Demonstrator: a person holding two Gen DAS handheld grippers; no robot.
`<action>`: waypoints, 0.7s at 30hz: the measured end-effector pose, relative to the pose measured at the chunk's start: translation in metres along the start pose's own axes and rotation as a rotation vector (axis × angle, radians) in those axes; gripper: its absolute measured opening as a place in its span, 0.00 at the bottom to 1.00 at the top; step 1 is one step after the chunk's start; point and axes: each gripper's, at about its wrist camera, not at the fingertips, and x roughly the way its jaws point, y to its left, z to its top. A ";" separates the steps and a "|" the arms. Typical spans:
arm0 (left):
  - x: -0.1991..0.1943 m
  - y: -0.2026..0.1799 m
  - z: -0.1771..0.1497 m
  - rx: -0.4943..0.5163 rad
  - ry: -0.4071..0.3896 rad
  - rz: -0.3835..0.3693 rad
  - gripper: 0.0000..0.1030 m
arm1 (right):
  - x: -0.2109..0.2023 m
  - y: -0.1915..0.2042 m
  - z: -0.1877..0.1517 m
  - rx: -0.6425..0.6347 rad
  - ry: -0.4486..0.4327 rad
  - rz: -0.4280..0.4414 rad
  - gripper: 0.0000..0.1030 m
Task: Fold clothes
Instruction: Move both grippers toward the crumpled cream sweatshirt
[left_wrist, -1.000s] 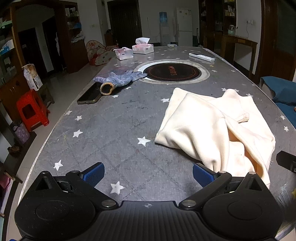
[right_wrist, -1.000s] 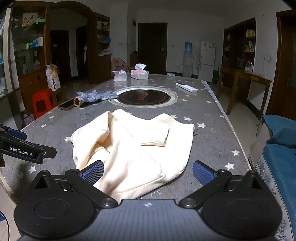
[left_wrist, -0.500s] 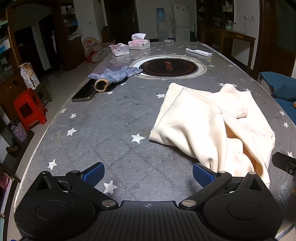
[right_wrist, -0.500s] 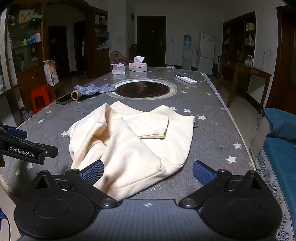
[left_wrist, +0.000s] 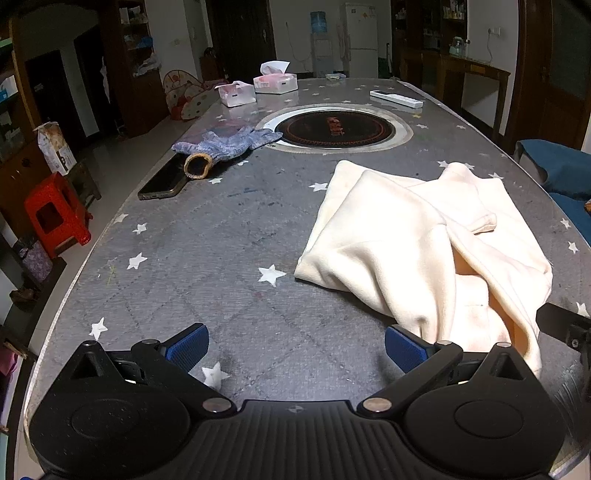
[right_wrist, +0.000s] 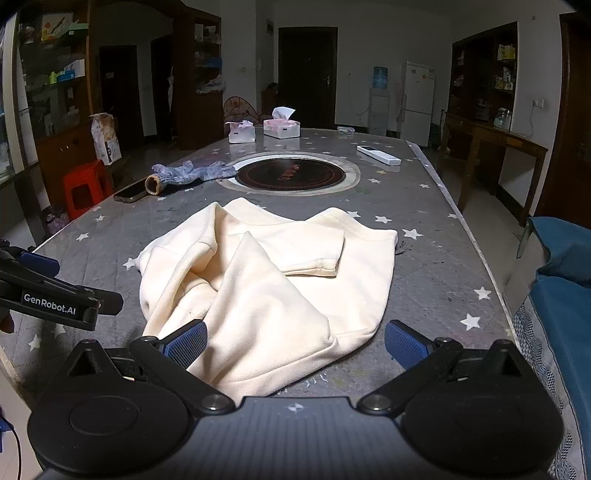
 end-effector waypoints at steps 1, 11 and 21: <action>0.000 0.000 0.000 -0.001 0.001 0.000 1.00 | 0.000 0.000 0.000 0.000 0.000 0.000 1.00; 0.006 0.000 0.003 -0.003 0.013 0.002 1.00 | 0.005 0.000 0.002 0.001 0.005 0.003 1.00; 0.011 -0.002 0.004 -0.001 0.024 0.003 1.00 | 0.011 0.000 0.004 0.003 0.013 0.006 1.00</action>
